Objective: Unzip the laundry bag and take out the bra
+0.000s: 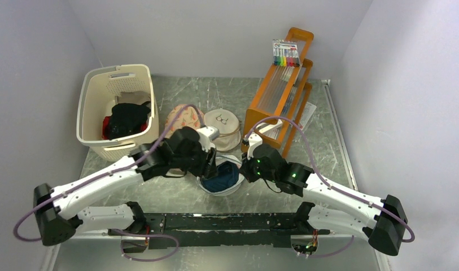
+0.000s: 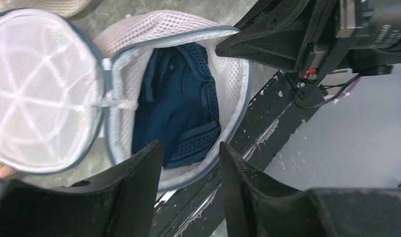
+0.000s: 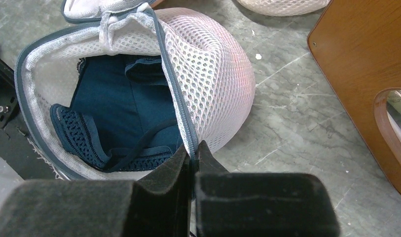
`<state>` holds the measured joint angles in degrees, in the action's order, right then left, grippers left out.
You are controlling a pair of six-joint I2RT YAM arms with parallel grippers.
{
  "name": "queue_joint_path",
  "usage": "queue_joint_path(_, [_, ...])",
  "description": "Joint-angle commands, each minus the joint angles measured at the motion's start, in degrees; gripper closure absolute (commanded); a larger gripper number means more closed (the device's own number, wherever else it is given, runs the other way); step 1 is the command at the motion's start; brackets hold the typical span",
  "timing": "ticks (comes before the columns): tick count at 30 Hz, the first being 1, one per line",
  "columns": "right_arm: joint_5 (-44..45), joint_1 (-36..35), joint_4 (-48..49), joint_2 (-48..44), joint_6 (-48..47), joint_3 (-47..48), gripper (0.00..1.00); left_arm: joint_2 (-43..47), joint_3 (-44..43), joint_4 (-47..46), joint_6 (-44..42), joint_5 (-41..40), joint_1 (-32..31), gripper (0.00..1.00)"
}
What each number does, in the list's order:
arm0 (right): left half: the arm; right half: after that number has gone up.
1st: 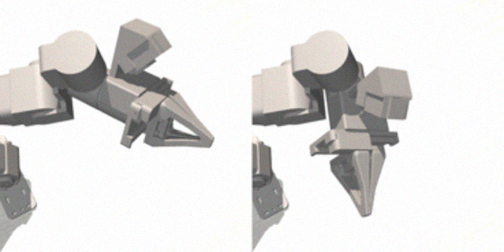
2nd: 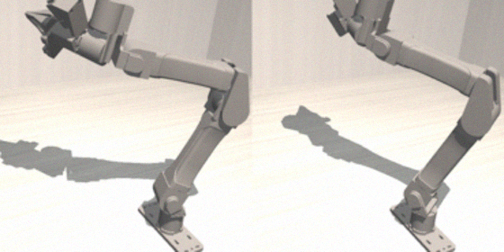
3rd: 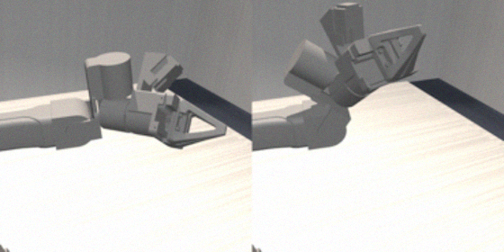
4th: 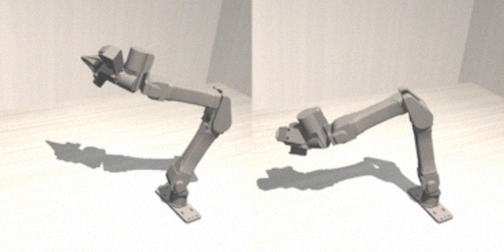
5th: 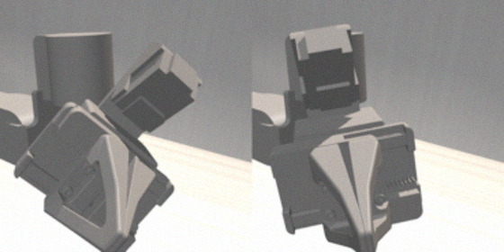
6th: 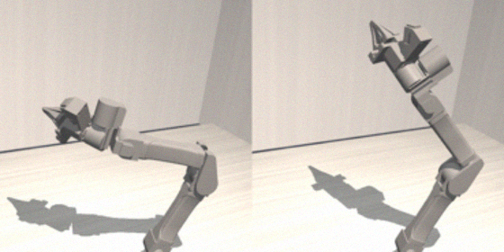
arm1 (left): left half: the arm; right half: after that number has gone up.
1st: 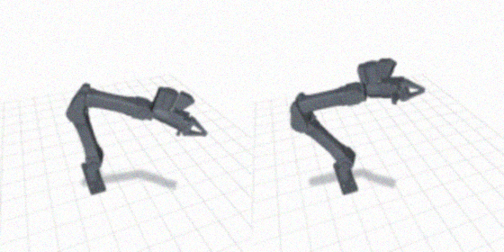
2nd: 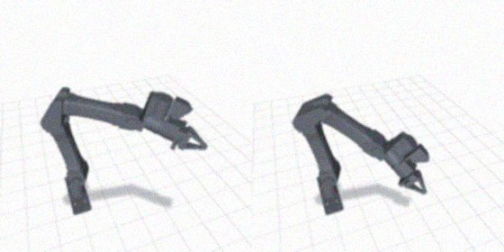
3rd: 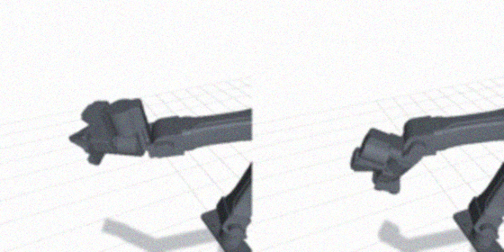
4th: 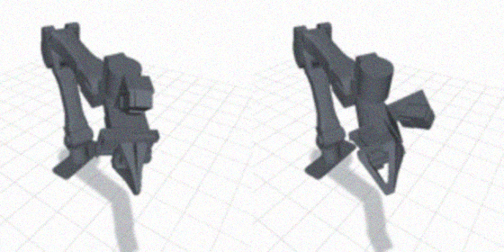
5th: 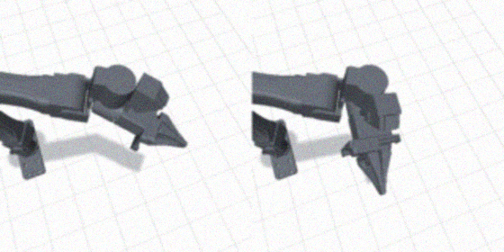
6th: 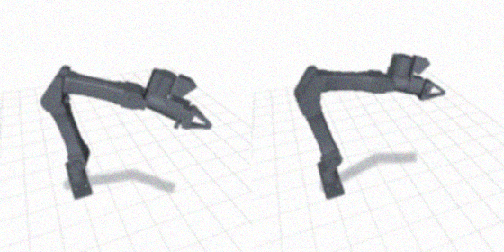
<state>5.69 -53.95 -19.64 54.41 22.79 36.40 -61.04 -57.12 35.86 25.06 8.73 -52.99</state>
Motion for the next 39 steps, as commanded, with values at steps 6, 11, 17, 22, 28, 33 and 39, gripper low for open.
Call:
queue_joint_path(6, [-0.88,0.23,1.51,-1.33,-0.44,0.20,1.00,-11.75,-1.30,-7.04,6.85,-23.23,-13.89,0.56])
queue_joint_path(11, [-0.98,0.20,1.50,-1.88,-0.48,-0.10,1.00,-17.00,-3.00,-5.46,8.09,-31.44,-16.29,0.57])
queue_joint_path(17, [-1.03,0.20,1.46,-2.46,-0.43,-0.51,1.00,-20.67,-4.26,-4.14,7.62,-35.91,-16.35,0.52])
queue_joint_path(22, [-1.03,0.25,1.42,-2.40,-0.52,-0.41,1.00,-23.27,-6.05,-2.45,8.02,-38.41,-16.35,0.52])
queue_joint_path(28, [-1.04,0.22,1.22,-2.58,-0.65,-0.20,1.00,-24.31,-5.65,-1.85,7.83,-40.04,-16.35,0.50])
queue_joint_path(33, [-1.11,0.24,1.16,-2.40,-0.63,-0.03,1.00,-26.34,-5.49,-1.97,6.76,-41.87,-16.35,0.54])
queue_joint_path(39, [-1.87,0.21,1.92,-2.67,0.16,-1.07,1.00,-27.83,-7.23,-0.32,5.56,-42.82,-16.35,0.77])
